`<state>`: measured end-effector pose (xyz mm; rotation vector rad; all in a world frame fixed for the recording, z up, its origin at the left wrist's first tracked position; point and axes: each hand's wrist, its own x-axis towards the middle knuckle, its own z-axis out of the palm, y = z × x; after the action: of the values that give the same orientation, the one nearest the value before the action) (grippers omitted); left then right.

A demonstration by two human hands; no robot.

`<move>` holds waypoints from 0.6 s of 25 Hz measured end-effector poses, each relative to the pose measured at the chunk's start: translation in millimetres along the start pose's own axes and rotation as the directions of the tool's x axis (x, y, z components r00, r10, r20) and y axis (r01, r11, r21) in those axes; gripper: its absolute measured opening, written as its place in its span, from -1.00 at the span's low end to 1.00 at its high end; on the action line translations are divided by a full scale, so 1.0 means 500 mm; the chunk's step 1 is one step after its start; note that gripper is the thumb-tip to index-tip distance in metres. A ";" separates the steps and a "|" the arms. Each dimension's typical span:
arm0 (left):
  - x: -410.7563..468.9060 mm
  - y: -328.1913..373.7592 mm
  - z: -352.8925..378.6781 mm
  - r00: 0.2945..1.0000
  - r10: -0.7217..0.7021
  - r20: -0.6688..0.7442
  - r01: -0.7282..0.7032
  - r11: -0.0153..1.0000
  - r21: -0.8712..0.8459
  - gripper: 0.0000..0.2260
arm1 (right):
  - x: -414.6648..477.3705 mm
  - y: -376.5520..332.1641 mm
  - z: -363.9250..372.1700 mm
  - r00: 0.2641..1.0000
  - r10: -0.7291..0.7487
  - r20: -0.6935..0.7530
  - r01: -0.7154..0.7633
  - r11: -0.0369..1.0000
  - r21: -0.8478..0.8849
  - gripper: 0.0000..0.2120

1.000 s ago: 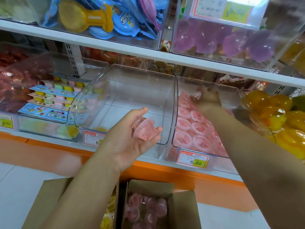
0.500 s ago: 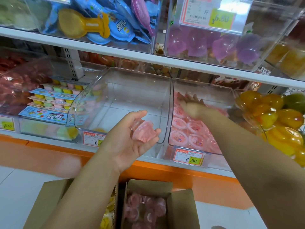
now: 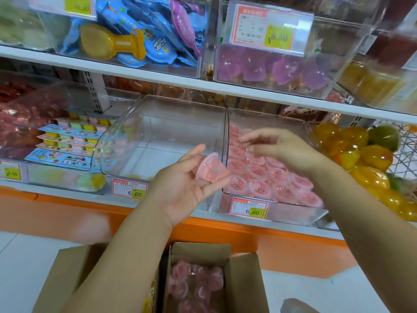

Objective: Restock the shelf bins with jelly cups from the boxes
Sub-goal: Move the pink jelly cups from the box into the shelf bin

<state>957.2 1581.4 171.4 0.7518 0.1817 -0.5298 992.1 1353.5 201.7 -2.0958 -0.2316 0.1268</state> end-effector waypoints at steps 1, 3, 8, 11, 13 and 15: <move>0.000 -0.004 0.003 1.000 0.005 -0.001 -0.005 1.000 0.006 -0.70 | -0.023 -0.021 0.014 0.996 -0.019 0.090 0.018 1.000 0.005 -0.71; 0.001 -0.012 0.010 1.000 0.008 0.005 -0.009 0.999 0.045 -0.69 | -0.048 -0.041 0.047 0.984 -0.077 0.159 0.080 0.997 -0.012 -0.66; 0.004 -0.027 0.020 0.998 0.051 0.036 -0.053 0.996 0.075 -0.71 | -0.035 -0.024 0.088 0.991 -0.130 0.011 0.129 0.988 0.090 -0.71; 0.014 -0.034 0.022 0.994 0.104 0.041 -0.109 0.978 0.177 -0.67 | -0.028 -0.009 0.087 0.993 -0.097 0.063 0.097 0.995 0.009 -0.62; 0.020 -0.037 0.023 0.992 0.116 0.040 -0.121 0.979 0.163 -0.65 | -0.025 -0.007 0.086 0.991 -0.124 0.046 0.125 0.992 -0.024 -0.70; 0.025 -0.034 0.023 0.992 0.123 0.026 -0.126 0.983 0.136 -0.64 | -0.024 -0.003 0.069 0.995 -0.095 -0.005 0.095 0.992 0.084 -0.79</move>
<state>958.9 1558.0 165.2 0.8864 0.0814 -0.4326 973.6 1380.5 185.3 -1.9971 -0.3195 0.0777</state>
